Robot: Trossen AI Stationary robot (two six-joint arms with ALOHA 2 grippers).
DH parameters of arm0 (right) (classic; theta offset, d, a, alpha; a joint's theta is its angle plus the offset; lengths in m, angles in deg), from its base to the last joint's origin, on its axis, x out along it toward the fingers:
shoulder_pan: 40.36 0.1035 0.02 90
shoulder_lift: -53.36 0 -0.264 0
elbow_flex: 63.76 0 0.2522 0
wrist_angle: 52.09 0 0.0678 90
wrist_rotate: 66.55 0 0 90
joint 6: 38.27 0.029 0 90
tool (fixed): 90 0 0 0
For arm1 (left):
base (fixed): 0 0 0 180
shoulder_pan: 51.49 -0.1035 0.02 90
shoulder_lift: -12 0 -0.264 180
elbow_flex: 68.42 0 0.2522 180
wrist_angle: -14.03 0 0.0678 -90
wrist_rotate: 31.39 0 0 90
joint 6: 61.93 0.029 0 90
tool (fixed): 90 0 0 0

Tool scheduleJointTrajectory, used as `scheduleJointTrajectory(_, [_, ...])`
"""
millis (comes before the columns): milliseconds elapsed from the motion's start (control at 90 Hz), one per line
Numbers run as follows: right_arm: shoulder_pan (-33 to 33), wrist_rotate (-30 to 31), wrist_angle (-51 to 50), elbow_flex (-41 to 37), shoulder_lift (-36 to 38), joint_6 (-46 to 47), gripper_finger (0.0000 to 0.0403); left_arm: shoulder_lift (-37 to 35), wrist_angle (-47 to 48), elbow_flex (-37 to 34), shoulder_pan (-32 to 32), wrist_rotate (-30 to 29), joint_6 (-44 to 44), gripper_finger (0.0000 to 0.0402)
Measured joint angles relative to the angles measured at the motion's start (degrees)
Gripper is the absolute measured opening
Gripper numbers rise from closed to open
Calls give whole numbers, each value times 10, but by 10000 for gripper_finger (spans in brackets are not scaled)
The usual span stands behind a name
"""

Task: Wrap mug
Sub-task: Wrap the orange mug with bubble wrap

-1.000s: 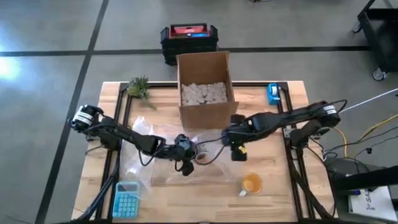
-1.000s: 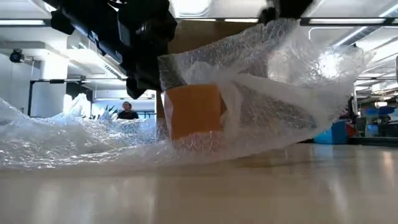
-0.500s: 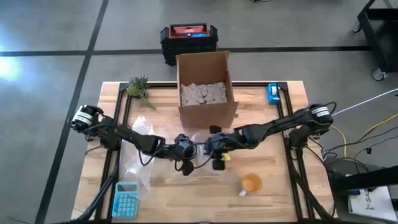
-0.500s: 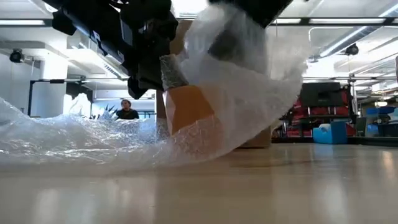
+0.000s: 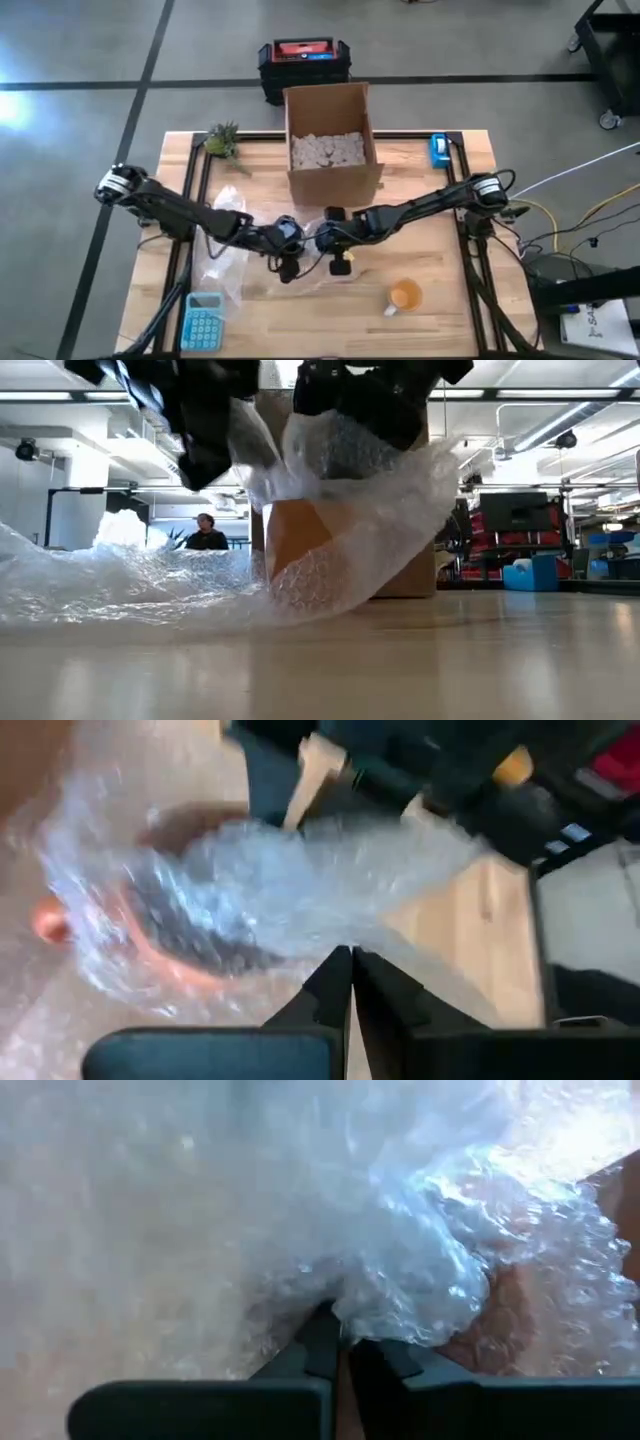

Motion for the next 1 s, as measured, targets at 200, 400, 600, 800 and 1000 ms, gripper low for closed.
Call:
scheduleJointTrajectory(200, [-6, 0, -1, 2, -1, -5, 1, -13, -9, 1, -7, -60, 38, 0])
scheduleJointTrajectory(400, [-8, -1, 5, 2, -1, 10, 2, 82, -63, 1, -12, -57, 39, 0])
scheduleJointTrajectory(600, [-9, -5, -90, 46, 4, 53, 31, 138, -87, 3, -14, -57, 23, 0])
scheduleJointTrajectory(800, [-9, -5, -218, 134, 9, 2, 98, 129, -83, 2, -14, -51, 28, 0])
scheduleJointTrajectory(1000, [-9, -9, -143, 144, 5, -25, 126, 129, -83, 1, -14, -46, 28, 0])
